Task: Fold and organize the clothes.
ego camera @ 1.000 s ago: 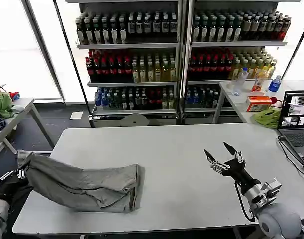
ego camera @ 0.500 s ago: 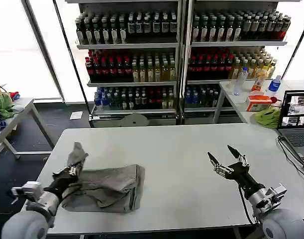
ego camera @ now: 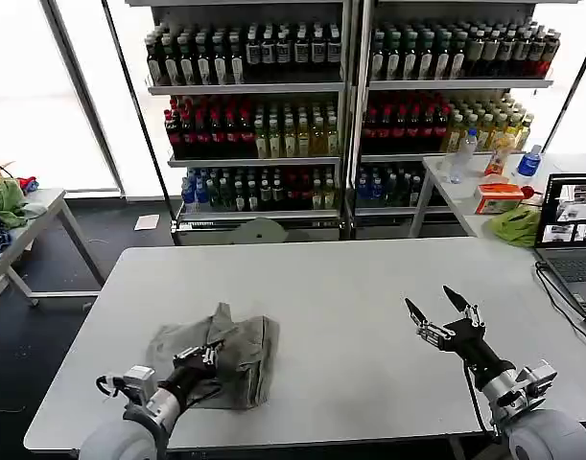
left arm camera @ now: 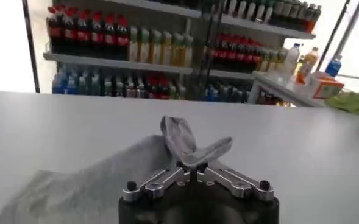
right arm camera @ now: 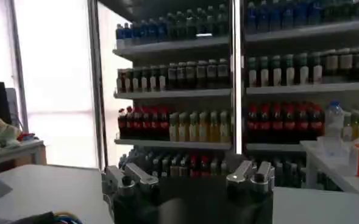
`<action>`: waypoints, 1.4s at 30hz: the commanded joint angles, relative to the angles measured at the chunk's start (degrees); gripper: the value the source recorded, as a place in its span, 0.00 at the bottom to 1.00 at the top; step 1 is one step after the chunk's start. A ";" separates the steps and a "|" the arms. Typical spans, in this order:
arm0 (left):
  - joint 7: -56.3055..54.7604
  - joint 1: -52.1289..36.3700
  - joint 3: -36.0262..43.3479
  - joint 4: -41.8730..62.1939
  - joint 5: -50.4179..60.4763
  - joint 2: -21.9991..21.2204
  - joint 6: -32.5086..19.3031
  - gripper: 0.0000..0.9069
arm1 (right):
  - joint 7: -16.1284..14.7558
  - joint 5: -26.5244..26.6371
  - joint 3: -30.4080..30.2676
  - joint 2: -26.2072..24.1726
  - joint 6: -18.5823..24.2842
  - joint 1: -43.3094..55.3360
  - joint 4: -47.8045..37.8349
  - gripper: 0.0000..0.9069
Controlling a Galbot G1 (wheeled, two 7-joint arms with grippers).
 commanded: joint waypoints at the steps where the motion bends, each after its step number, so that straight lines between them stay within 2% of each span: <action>1: -0.79 -1.82 6.05 0.98 0.44 -0.92 0.42 0.00 | 0.02 -0.07 0.38 0.03 -0.05 -0.52 -0.09 1.00; 6: 0.00 -1.55 6.22 1.40 1.39 -0.96 0.88 0.01 | -0.01 -0.03 0.38 -0.20 -0.05 -0.27 -0.36 1.00; 7: -0.02 -1.60 6.18 1.78 1.61 -1.06 1.17 0.03 | -0.02 -0.01 0.33 -0.18 -0.06 -0.20 -0.34 1.00; 8: -0.06 -1.68 6.15 1.92 1.71 -1.21 1.60 0.11 | -0.01 0.02 0.30 -0.17 -0.04 -0.18 -0.29 1.00; 10: -0.11 -2.06 5.89 2.49 1.78 -1.78 2.21 0.84 | -0.08 0.03 0.23 -0.11 -0.07 -0.17 -0.15 1.00; 11: -0.14 -2.19 5.79 2.71 1.81 -1.92 2.21 1.00 | -0.11 0.02 0.20 -0.08 -0.07 -0.18 -0.09 1.00; 20: -0.03 -1.98 3.04 -1.17 0.35 -1.82 2.08 1.00 | -0.11 0.11 -0.08 0.03 -0.15 -0.06 0.11 1.00; 30: 0.29 1.99 -8.98 -10.45 -4.86 -0.31 2.51 1.00 | 0.18 0.19 -1.95 0.76 -0.53 2.39 -0.41 1.00; 36: 2.55 3.62 -17.25 -2.51 -2.23 -0.05 1.18 1.00 | 0.21 0.25 -3.35 0.23 -1.09 3.34 -0.17 1.00; 42: 6.67 7.42 -18.23 5.79 2.11 -1.25 -2.75 1.00 | 0.22 0.28 -3.69 -0.24 -1.22 3.18 -0.08 1.00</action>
